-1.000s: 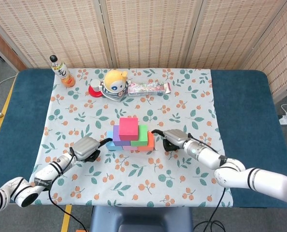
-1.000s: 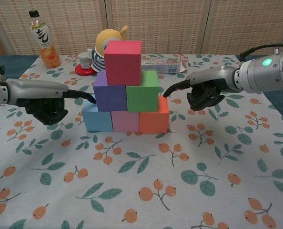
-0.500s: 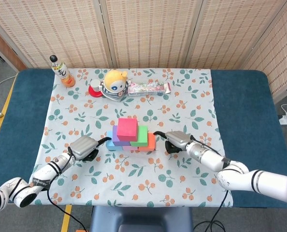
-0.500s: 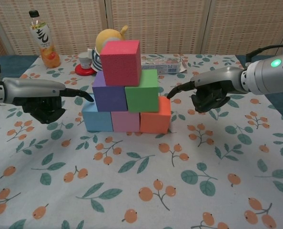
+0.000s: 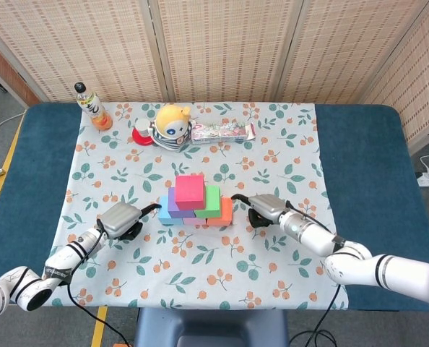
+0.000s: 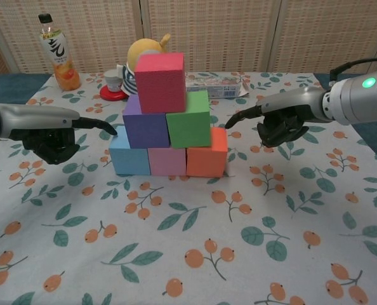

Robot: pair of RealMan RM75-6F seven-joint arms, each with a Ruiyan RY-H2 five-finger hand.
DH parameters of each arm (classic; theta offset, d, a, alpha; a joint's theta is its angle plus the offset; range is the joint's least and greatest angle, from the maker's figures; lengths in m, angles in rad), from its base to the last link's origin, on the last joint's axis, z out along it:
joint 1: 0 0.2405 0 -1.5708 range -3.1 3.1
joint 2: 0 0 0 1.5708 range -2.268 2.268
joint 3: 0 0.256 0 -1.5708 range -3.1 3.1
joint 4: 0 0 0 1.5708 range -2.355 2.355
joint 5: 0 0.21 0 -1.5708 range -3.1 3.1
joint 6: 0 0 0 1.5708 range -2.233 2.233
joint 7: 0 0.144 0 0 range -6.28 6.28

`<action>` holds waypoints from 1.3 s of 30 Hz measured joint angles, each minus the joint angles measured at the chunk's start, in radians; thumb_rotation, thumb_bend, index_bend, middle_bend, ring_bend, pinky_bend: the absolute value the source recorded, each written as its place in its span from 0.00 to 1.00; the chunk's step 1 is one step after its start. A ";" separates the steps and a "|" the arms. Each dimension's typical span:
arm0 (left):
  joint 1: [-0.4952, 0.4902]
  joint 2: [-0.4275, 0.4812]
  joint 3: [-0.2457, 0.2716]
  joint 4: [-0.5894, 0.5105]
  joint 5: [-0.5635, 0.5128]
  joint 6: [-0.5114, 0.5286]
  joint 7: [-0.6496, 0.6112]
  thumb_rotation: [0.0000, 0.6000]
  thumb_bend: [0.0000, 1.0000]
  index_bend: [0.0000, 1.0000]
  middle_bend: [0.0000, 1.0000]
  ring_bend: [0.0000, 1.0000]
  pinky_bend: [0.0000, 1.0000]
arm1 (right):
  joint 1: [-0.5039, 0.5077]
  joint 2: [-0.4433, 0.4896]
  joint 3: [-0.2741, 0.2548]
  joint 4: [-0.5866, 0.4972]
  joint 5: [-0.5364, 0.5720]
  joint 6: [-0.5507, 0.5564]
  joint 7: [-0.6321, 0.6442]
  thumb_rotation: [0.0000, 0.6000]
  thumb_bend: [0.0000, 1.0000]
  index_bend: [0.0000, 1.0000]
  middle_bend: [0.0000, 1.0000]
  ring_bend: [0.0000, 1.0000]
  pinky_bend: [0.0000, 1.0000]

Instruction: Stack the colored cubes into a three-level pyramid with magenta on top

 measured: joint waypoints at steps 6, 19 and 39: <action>0.007 0.010 0.000 -0.015 -0.006 0.006 0.014 1.00 0.74 0.07 0.89 0.95 0.97 | -0.002 0.006 -0.005 -0.011 0.007 0.005 -0.009 0.92 1.00 0.06 0.97 1.00 1.00; 0.052 0.028 0.001 -0.019 -0.040 0.038 0.015 1.00 0.73 0.08 0.89 0.95 0.97 | -0.030 0.089 -0.004 -0.040 0.028 0.033 -0.007 0.92 1.00 0.07 0.98 1.00 1.00; 0.002 0.002 -0.030 -0.044 -0.012 0.001 0.053 1.00 0.74 0.08 0.89 0.95 0.96 | -0.005 0.022 -0.012 -0.052 0.001 -0.026 -0.012 0.92 1.00 0.07 0.97 1.00 1.00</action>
